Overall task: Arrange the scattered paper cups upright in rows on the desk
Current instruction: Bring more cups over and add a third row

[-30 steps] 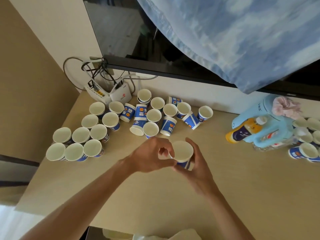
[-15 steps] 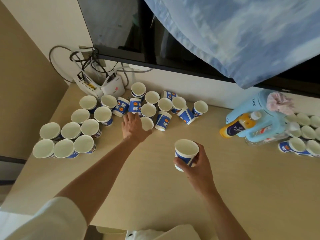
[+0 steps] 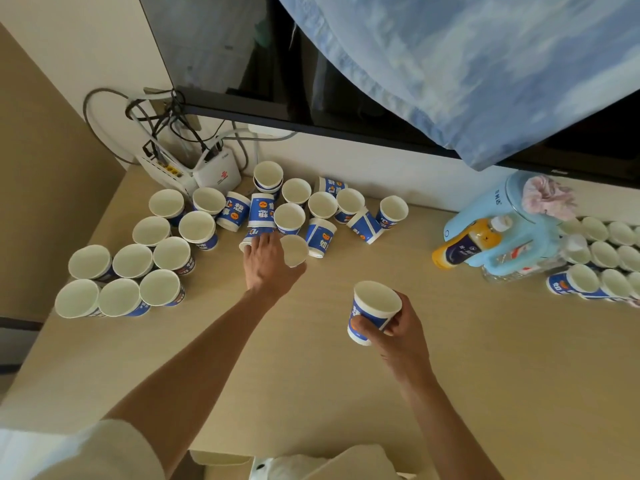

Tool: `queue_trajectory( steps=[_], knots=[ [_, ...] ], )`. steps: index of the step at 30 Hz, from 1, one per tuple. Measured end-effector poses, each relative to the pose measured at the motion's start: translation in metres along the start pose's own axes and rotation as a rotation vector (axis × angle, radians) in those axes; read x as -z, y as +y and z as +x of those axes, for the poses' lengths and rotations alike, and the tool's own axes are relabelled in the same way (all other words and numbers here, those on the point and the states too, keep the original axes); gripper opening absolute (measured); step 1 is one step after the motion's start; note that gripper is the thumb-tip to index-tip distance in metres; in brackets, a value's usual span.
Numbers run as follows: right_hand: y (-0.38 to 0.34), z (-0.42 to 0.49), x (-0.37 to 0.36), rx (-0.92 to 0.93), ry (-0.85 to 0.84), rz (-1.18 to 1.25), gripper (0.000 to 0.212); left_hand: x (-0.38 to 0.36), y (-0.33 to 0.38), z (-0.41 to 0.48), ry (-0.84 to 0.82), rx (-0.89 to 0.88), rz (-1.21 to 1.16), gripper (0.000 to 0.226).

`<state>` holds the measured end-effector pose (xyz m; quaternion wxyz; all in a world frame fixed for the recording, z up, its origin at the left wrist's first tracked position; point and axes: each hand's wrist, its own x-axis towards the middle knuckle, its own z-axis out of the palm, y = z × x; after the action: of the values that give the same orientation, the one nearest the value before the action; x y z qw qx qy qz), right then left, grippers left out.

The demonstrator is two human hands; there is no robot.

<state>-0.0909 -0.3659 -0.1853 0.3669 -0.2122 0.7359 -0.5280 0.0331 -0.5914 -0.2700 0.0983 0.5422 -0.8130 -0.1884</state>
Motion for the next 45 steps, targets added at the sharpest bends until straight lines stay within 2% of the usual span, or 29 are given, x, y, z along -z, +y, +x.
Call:
queue_trajectory(
  steps=[4,8,15,19,23,28,32,34,37,40,45],
  knots=[
    [0.006,-0.004,0.005,-0.027,0.049,0.064,0.069,0.003,0.016,-0.035,0.092,-0.023,-0.257,0.068],
    [0.008,-0.013,0.02,-0.037,0.129,0.124,0.07,0.016,0.042,-0.07,0.133,-0.091,-0.537,0.069],
    [0.014,-0.027,0.069,-0.026,0.177,0.183,0.076,0.035,0.103,-0.129,0.136,-0.021,-0.828,0.069],
    [0.02,-0.045,0.12,0.016,0.205,0.217,0.07,0.028,0.152,-0.169,0.104,-0.006,-0.88,0.071],
    [0.035,-0.073,0.191,0.056,0.266,0.322,0.084,0.01,0.22,-0.22,0.094,-0.06,-0.921,0.069],
    [0.059,-0.115,0.29,0.091,0.375,0.418,0.086,-0.021,0.307,-0.296,0.04,-0.098,-0.979,0.065],
    [0.074,-0.152,0.368,0.121,0.458,0.464,0.072,-0.049,0.37,-0.354,-0.016,-0.12,-1.009,0.061],
    [0.08,-0.169,0.4,0.134,0.508,0.48,0.072,-0.061,0.397,-0.376,-0.053,-0.155,-1.002,0.064],
    [0.092,-0.192,0.441,0.131,0.583,0.487,0.075,-0.076,0.432,-0.396,-0.111,-0.198,-0.982,0.064],
    [0.111,-0.2,0.474,0.115,0.63,0.504,0.061,-0.091,0.464,-0.402,-0.161,-0.252,-0.967,0.065],
    [0.137,-0.197,0.517,0.05,0.665,0.515,0.058,-0.124,0.515,-0.401,-0.19,-0.266,-0.966,0.064]
  ],
)
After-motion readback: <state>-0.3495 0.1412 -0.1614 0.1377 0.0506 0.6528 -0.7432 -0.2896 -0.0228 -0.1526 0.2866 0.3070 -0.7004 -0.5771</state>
